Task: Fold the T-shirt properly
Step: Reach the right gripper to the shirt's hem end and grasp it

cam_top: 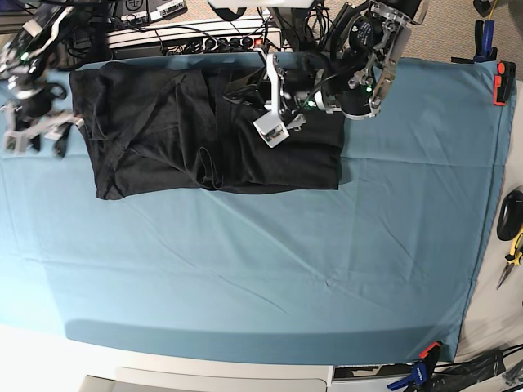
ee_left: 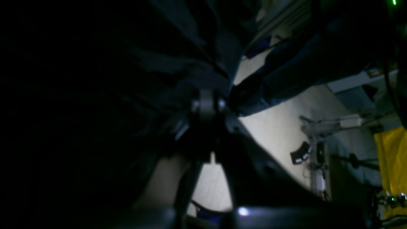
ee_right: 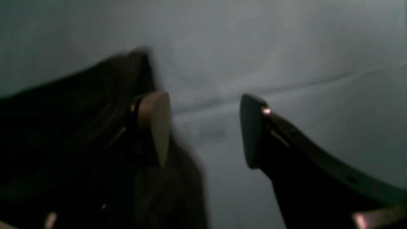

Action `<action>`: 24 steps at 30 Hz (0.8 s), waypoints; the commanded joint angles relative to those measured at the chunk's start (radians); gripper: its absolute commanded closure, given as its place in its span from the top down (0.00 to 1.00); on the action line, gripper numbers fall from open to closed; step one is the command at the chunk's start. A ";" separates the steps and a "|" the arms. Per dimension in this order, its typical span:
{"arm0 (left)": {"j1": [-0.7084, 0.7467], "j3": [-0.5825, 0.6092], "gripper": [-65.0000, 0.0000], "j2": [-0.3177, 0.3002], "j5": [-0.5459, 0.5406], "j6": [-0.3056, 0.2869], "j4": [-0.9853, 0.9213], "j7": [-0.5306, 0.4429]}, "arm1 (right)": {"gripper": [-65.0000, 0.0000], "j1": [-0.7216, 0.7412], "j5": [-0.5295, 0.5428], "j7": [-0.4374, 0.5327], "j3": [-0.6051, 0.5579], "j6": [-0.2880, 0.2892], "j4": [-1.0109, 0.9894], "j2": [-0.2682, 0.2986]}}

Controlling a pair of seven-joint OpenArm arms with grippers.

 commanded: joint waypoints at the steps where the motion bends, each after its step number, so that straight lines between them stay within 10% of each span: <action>1: -0.008 -0.001 0.00 0.004 -0.007 -0.035 0.016 -0.017 | 0.54 0.011 0.002 0.005 0.006 0.005 0.013 0.029; 12: 0.000 -0.001 0.28 -0.002 0.039 -0.074 0.016 -0.017 | 0.59 0.080 0.013 -0.053 0.039 -0.189 -0.133 0.097; 24: 0.047 -0.001 0.40 -0.001 0.109 -0.072 0.016 -0.050 | 0.59 0.270 0.632 -0.431 0.096 0.028 -0.672 0.132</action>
